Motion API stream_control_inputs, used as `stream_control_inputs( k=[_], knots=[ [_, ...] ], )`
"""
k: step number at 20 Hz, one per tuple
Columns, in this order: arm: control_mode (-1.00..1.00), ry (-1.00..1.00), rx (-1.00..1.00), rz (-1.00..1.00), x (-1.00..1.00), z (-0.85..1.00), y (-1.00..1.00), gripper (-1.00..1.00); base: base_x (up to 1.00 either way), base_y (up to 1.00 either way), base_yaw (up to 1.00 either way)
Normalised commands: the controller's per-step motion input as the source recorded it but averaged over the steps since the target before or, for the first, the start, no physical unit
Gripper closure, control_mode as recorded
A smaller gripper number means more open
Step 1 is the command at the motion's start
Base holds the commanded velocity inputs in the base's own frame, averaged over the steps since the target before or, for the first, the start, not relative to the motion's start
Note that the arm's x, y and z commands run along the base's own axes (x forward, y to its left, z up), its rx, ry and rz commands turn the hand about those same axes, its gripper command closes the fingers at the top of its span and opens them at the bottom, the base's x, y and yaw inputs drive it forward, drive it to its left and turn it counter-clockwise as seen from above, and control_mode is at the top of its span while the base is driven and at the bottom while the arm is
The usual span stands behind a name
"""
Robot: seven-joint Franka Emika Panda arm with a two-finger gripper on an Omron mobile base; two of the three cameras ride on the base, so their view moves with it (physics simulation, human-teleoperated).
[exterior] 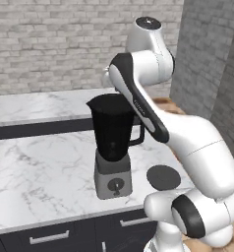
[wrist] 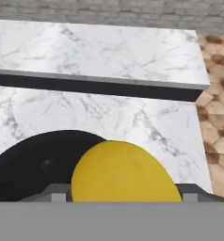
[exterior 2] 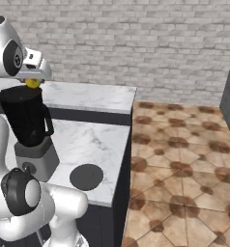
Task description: Grab the lemon and garlic from the fridge, place them in the blender, close the lid, and turn on the blender to create a marinade.
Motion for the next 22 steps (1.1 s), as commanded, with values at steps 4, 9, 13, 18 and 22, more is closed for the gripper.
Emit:
stream_control_inputs(
  k=[4, 9, 13, 18, 22],
  knots=[
    [-1.00, 0.00, 0.02, 0.11, 0.01, -0.28, 0.45, 1.00, 0.00, 0.00, 0.00],
    [-1.00, 0.02, 0.06, 0.11, 0.08, -0.88, 0.19, 1.00, 0.00, 0.00, 0.00],
    [-1.00, 0.00, 0.03, 0.05, 0.49, -0.62, 0.17, 1.00, 0.00, 0.00, 0.00],
    [-1.00, -0.09, 0.00, 0.00, 0.64, -0.35, 0.21, -1.00, 0.00, 0.00, 0.00],
    [-1.00, -0.06, 0.00, -0.05, 0.51, -0.18, 0.10, -1.00, 0.00, 0.00, 0.00]
  ],
)
